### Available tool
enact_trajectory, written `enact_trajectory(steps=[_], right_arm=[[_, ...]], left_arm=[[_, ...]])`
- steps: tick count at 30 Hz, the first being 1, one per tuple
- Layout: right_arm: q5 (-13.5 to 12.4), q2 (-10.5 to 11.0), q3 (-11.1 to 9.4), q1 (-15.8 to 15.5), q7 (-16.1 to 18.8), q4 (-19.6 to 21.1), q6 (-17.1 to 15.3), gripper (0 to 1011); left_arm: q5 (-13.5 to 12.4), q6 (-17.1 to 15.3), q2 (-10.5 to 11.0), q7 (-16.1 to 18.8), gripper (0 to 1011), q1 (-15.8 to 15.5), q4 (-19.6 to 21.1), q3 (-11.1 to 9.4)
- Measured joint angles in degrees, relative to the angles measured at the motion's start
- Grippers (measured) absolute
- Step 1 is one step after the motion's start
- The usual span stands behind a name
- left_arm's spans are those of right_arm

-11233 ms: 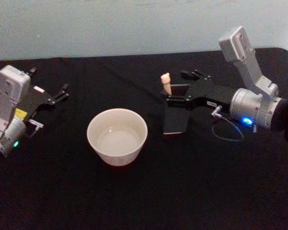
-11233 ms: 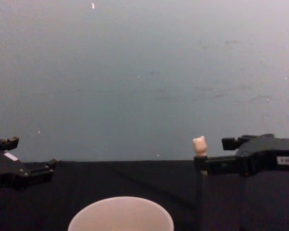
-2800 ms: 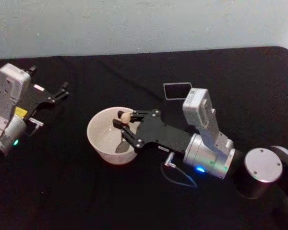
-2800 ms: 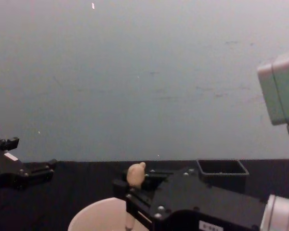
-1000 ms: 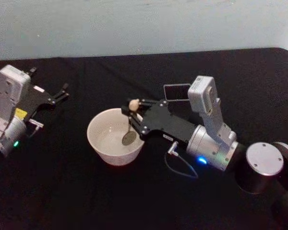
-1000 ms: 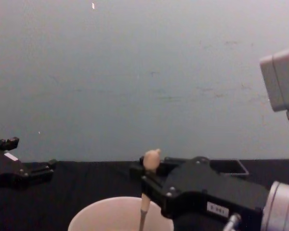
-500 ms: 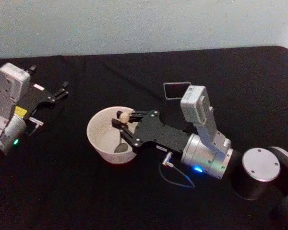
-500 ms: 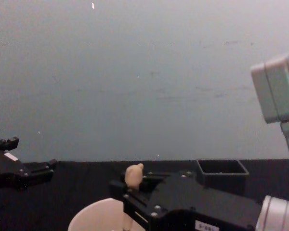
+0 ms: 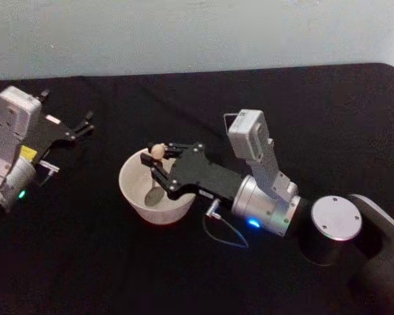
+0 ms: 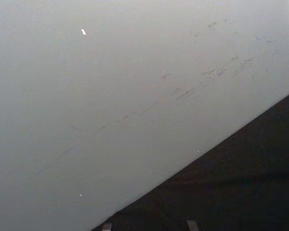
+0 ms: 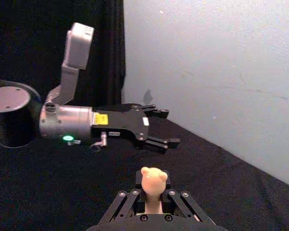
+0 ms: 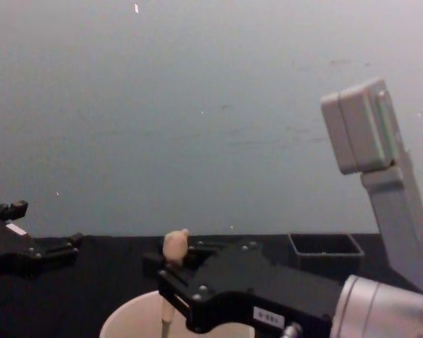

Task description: Pick up the stirring spoon with one hand, stir inside the cup, then place it back in its original position.

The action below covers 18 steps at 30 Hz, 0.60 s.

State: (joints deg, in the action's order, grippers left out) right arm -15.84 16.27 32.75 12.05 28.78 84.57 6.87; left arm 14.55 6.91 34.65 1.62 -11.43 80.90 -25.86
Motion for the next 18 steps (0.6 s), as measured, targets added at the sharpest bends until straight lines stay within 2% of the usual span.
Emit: enact_trajectory(steps=[8, 18], right_arm=[[0.59, -1.17, -1.07, 1.1, -1.41, -1.62, 0.29, 171], [0.69, -0.63, -2.44, 0.71, -1.82, -1.5, 0.12, 170]], left_arm=[[0.0, 0.0, 0.0, 0.0, 1001, 0.0, 0.0, 0.0], [0.0, 0.0, 0.0, 0.0, 1001, 0.0, 0.0, 0.0]])
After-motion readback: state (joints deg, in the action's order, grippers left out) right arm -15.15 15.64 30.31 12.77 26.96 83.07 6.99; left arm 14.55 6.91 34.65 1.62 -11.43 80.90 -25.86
